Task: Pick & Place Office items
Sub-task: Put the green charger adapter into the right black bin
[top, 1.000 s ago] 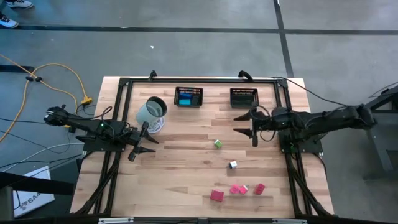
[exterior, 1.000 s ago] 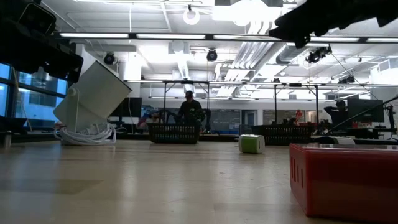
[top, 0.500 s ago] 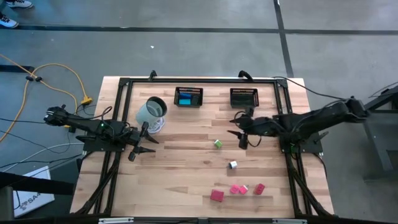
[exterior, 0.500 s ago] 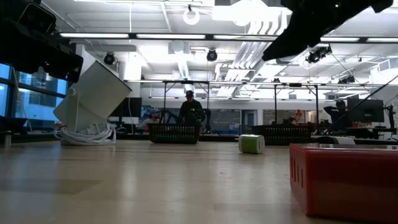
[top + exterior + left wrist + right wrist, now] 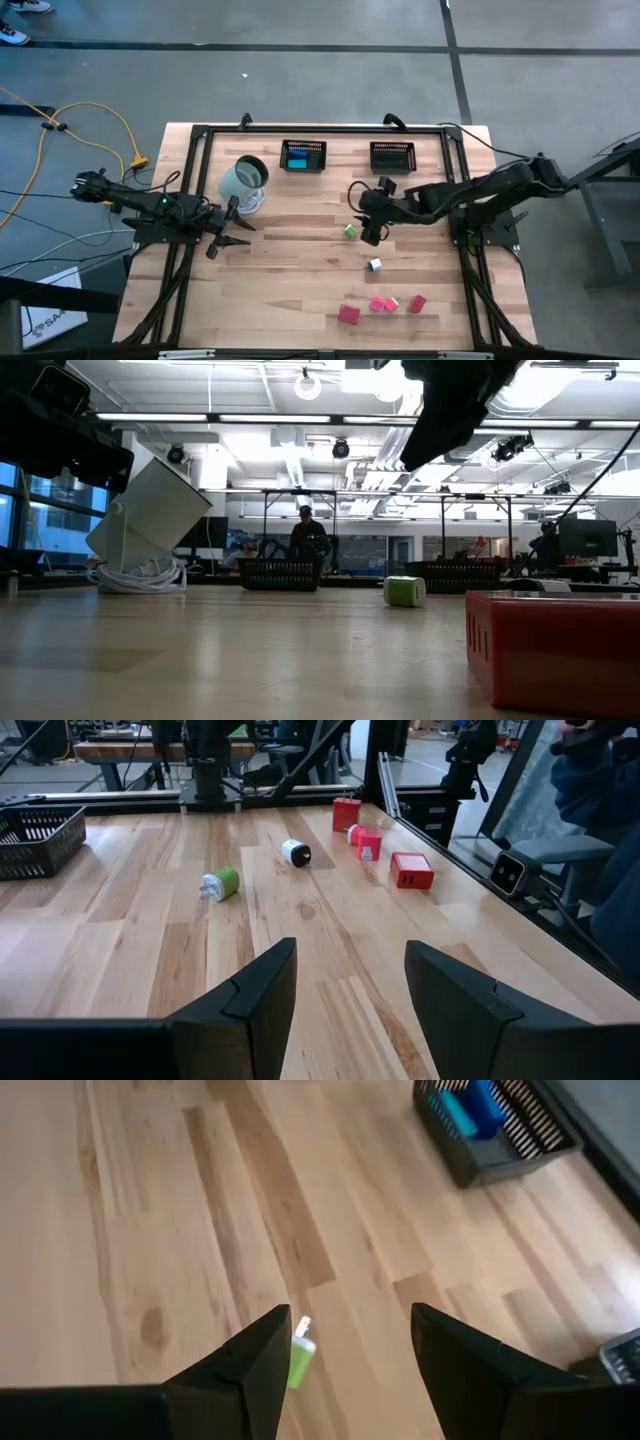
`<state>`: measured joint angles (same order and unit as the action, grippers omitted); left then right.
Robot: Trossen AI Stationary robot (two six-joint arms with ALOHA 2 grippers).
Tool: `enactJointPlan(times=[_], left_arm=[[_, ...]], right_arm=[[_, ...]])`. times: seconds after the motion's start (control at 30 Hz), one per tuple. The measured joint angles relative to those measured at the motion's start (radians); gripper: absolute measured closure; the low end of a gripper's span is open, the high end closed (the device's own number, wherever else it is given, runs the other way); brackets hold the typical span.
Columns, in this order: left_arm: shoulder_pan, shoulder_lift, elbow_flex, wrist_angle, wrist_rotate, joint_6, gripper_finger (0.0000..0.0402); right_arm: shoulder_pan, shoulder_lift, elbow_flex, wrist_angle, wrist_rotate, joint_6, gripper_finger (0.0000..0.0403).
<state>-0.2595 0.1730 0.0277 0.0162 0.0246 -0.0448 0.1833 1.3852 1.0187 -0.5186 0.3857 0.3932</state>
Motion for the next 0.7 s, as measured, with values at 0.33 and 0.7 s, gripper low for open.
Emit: enactJointPlan(times=[0.33,0.7], left_arm=[[0.000,0.000,0.000,0.000,0.000,0.000,0.0221],[0.000,0.000,0.000,0.000,0.000,0.000,0.0221]], right_arm=[[-0.003,0.203,0.226,-0.251,-0.031,0.157,0.0208],[-0.030,0.356,0.310,-0.320,-0.225,0.344,0.0208]])
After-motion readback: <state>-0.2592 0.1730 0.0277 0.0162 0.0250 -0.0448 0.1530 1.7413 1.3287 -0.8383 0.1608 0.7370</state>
